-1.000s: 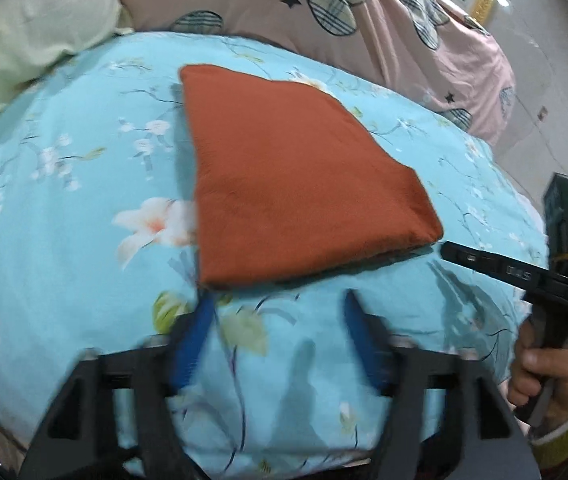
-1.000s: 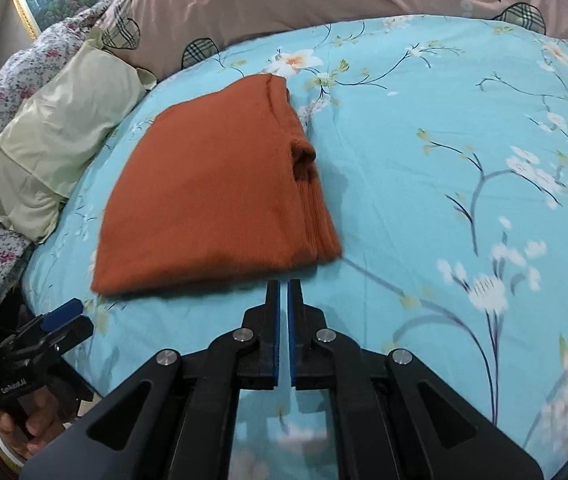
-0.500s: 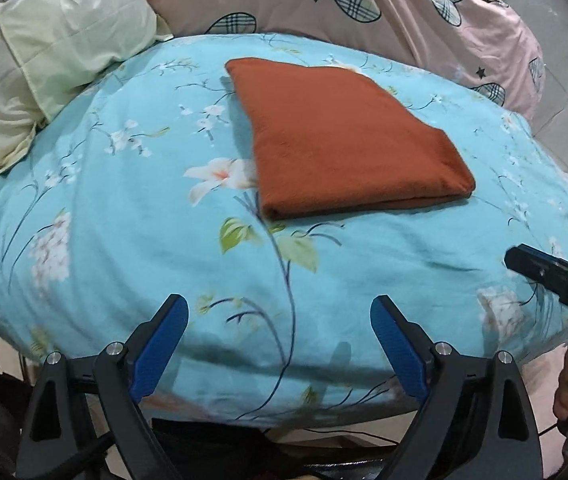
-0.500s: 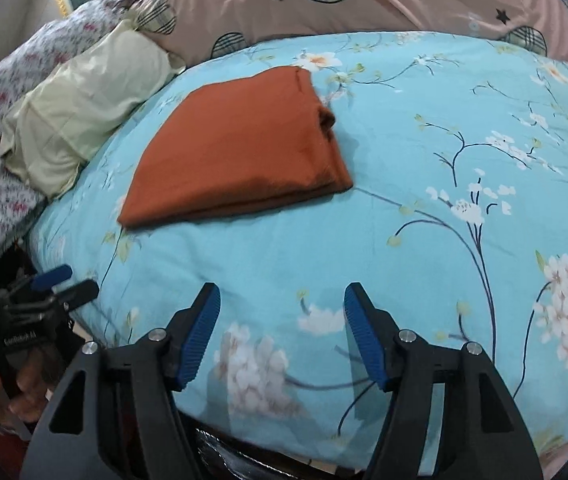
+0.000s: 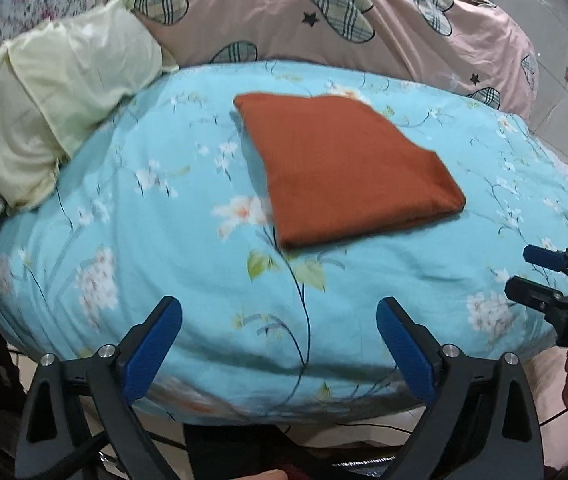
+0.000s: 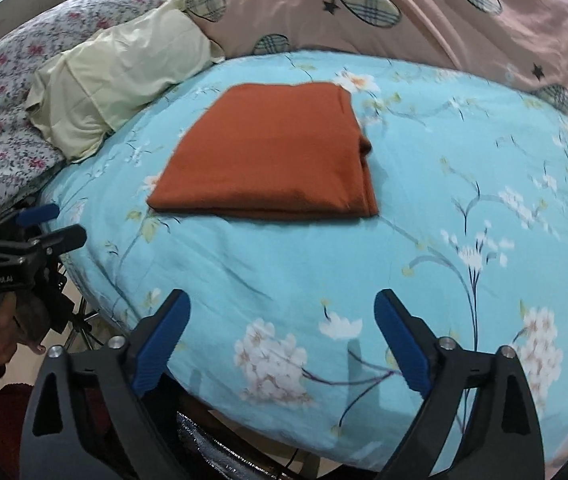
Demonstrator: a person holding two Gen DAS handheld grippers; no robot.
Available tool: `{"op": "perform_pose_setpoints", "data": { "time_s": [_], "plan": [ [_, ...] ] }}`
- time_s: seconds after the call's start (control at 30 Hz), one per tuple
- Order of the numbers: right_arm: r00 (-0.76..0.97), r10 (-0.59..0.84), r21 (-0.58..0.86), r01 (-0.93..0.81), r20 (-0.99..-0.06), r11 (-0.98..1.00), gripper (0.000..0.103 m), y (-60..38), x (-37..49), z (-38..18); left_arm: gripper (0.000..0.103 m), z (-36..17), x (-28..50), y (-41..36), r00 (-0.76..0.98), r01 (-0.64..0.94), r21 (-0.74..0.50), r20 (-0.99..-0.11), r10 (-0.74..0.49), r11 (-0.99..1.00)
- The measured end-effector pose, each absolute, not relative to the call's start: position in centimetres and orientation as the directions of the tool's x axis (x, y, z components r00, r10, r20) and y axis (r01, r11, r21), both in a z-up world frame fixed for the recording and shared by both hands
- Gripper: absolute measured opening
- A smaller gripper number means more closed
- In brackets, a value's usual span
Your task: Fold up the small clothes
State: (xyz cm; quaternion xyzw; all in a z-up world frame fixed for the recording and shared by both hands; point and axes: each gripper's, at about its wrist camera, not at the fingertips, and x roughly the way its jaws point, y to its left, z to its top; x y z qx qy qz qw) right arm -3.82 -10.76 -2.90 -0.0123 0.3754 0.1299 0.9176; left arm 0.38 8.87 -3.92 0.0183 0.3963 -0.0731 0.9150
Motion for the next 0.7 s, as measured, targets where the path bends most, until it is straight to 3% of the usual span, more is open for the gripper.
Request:
{"op": "perform_pose_setpoints", "data": {
  "time_s": [0.5,0.7],
  "plan": [
    [0.651,0.232,0.069,-0.265,-0.723,0.962,0.102,-10.7,-1.5,-3.3,0.102,-5.1,3.3,8.4,0.653,0.101,0.116,-0.757,0.023,0.988],
    [0.633,0.243,0.089,-0.265,-0.735,0.960,0.102,-10.8,0.1,-3.2,0.102,-5.0,4.6,8.7,0.644,0.092,0.090,-0.765,0.010,0.992]
  ]
}}
